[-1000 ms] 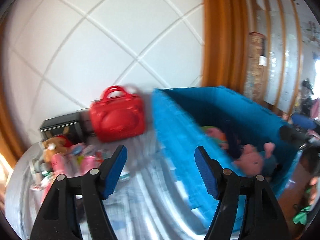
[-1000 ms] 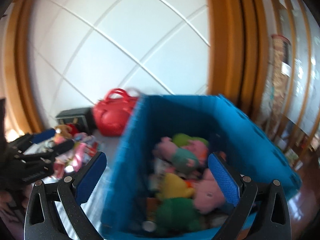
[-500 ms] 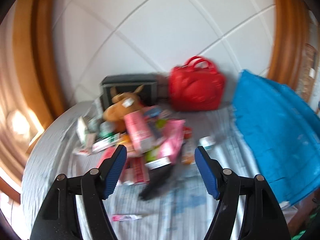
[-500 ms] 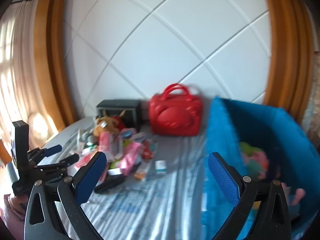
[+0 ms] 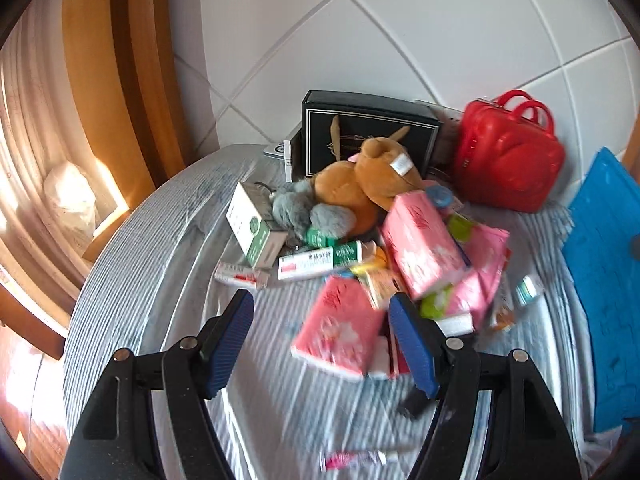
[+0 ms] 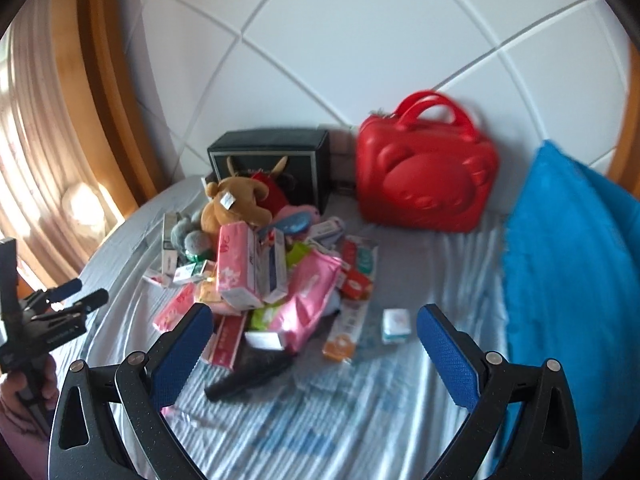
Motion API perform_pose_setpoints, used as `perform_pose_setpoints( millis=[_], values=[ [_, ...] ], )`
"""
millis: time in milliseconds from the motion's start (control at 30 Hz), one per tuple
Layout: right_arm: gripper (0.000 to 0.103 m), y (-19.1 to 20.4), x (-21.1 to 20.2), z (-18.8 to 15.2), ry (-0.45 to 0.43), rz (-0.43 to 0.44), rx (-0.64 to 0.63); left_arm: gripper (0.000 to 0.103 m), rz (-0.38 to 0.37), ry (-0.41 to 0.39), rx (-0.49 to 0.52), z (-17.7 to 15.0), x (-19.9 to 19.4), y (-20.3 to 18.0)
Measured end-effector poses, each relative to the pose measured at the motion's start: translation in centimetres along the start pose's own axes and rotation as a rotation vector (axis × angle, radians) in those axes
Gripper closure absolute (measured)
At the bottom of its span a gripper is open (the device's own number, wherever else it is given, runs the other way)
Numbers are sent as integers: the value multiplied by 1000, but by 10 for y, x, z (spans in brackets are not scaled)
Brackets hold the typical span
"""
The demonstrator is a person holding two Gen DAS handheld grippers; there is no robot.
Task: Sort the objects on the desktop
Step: 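Withdraw both tools from the bin back toward the pile, then reach into the pile and grasp the brown bear plush with the right tool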
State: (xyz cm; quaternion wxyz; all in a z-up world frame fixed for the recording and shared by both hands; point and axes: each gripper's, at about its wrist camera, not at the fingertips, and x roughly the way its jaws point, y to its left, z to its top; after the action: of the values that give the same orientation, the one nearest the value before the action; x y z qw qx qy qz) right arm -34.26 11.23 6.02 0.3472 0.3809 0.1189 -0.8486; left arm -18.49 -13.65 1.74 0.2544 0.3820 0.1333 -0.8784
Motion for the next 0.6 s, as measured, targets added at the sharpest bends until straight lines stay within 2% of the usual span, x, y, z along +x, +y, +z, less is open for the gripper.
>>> perform_pose_setpoints(
  millis=[233,400,467,533,600],
  values=[
    [0,-16,115,49,96,-13,-5,33,1,71,18,56,96,-3],
    [0,-16,231,104,172,-37,-36,33,76,85,-9,121,178,7],
    [0,-17,282,123,196,-104,-39,33,116,111,-14,144,217,12],
    [0,-16,319,135,196,-222,-48,33,161,160,-3,160,264,13],
    [0,-15,361,142,208,-269,-47,33,162,200,23,166,301,13]
  ],
)
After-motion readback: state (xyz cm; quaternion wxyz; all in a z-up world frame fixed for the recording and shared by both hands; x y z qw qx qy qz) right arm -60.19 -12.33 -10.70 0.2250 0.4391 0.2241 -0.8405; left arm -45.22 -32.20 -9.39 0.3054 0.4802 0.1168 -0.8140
